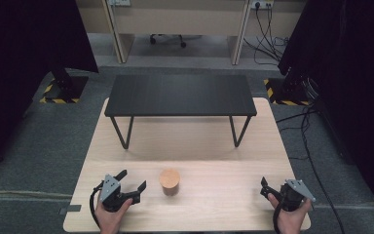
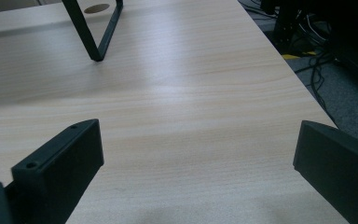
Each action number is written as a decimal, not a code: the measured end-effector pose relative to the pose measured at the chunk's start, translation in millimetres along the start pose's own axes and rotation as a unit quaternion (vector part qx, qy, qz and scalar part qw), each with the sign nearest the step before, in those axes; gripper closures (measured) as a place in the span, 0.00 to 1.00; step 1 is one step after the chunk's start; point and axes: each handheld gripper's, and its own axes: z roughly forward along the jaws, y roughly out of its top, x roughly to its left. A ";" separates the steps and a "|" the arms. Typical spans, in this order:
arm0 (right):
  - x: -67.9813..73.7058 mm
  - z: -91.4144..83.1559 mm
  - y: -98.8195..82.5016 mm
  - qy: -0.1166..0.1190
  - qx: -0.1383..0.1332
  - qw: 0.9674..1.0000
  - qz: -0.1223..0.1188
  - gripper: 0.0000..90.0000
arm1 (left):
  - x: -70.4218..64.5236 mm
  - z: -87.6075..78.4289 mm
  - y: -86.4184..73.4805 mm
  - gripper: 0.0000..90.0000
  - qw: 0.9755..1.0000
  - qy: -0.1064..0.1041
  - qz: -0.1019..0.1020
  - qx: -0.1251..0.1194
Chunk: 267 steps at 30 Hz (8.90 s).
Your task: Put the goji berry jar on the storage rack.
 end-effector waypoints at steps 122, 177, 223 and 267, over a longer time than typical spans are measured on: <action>3.1 5.0 3.1 0.020 0.008 1.000 -0.001 0.02 | -79.2 30.5 188.0 0.28 0.997 0.021 0.068 0.008; 1.2 5.5 3.9 0.025 0.010 1.000 -0.001 0.03 | -54.8 158.2 288.2 0.28 0.987 0.122 0.069 0.074; 2.4 5.6 3.8 0.025 0.010 1.000 -0.006 0.03 | -20.0 169.2 268.3 0.22 0.996 0.089 0.000 0.028; 2.1 5.7 4.2 0.024 0.011 1.000 -0.002 0.03 | -58.3 67.0 218.1 0.09 0.994 0.081 0.042 -0.058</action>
